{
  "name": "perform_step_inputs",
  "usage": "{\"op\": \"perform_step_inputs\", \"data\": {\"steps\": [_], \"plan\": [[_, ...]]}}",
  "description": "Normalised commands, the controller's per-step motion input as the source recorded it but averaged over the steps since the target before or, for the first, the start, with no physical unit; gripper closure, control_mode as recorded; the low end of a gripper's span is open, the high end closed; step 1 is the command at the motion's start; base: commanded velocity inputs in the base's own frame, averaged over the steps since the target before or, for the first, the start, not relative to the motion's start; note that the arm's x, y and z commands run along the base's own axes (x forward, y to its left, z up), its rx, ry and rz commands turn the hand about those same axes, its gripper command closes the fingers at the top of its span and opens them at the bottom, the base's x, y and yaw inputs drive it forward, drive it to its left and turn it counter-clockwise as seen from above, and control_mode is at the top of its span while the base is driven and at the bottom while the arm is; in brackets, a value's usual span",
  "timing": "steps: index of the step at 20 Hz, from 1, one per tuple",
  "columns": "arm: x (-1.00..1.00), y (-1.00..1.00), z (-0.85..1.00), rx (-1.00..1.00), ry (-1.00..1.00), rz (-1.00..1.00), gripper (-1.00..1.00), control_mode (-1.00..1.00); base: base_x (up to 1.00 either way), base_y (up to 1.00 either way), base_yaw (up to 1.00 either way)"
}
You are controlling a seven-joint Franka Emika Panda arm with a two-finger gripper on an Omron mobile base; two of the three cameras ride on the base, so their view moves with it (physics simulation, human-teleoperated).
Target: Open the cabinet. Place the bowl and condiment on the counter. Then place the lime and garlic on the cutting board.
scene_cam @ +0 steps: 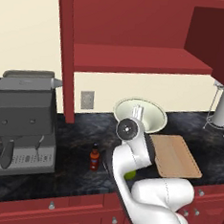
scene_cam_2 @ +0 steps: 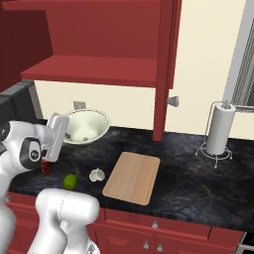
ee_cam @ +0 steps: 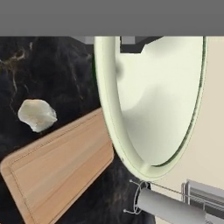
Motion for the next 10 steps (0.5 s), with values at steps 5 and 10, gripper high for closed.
{"op": "perform_step_inputs", "data": {"steps": [5, 10], "plan": [[0.47, 0.0, -0.34, 0.0, 0.0, 0.0, 1.0, -1.0, 0.0, 0.0, 0.0], [0.46, 0.01, -0.36, 0.0, 0.0, 0.0, 1.0, -1.0, 0.0, 0.0, 0.0]]}}
